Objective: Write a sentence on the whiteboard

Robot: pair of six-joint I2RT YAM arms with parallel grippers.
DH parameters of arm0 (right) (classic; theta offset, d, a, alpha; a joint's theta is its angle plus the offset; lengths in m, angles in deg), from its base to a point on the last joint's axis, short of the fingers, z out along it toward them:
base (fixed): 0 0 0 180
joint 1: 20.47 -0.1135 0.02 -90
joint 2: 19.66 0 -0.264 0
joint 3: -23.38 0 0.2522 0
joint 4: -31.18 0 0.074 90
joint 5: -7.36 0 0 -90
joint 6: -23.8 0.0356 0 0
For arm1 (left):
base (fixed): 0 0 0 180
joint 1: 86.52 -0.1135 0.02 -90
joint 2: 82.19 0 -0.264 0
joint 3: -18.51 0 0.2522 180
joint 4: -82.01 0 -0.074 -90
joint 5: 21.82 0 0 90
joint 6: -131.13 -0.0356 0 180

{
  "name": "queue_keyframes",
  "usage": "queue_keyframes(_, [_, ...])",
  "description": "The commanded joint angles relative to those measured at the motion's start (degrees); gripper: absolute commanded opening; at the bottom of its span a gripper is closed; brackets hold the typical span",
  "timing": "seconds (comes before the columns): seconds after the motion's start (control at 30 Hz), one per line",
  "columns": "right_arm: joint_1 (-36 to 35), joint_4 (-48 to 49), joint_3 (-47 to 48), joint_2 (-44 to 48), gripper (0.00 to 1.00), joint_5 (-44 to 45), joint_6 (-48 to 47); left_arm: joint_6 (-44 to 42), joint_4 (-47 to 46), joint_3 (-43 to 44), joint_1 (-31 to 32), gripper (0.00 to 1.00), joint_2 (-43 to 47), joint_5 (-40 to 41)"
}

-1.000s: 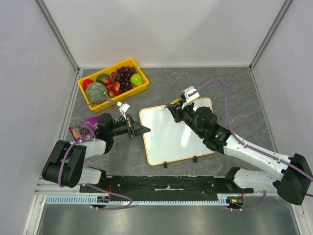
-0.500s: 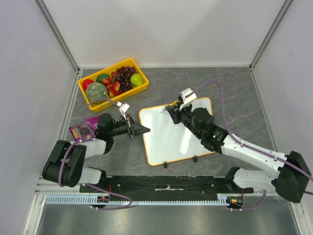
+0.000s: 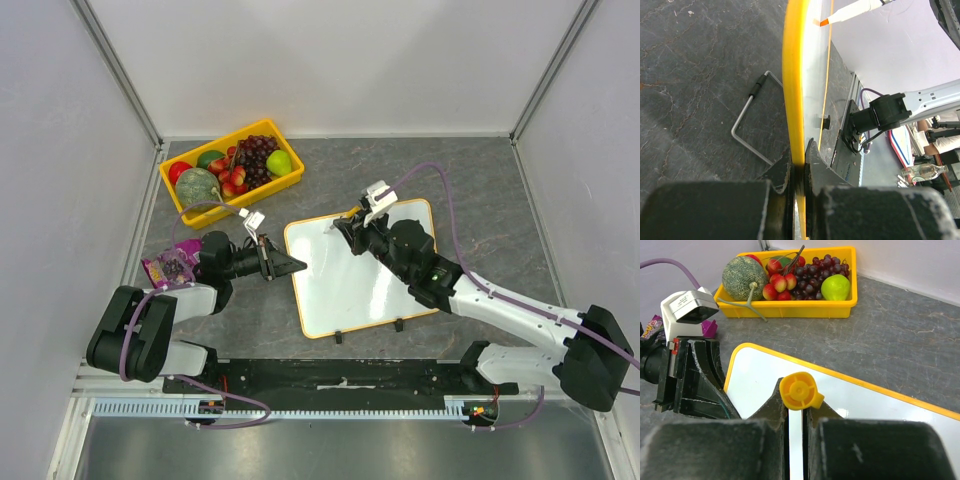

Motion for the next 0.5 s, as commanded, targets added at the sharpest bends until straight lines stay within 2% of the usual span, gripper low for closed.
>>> queue_keyframes(0.0, [-0.2, -0.8, -0.2, -1.2, 0.00, -1.0, 0.0, -10.6, 3.6, -0.9, 1.1, 0.02, -1.3, -0.1])
queue_keyframes(0.47, [-0.2, -4.1, -2.9, 0.9, 0.00, 1.0, -0.2, -10.4, 3.7, -0.9, 1.1, 0.02, -1.4, -0.1])
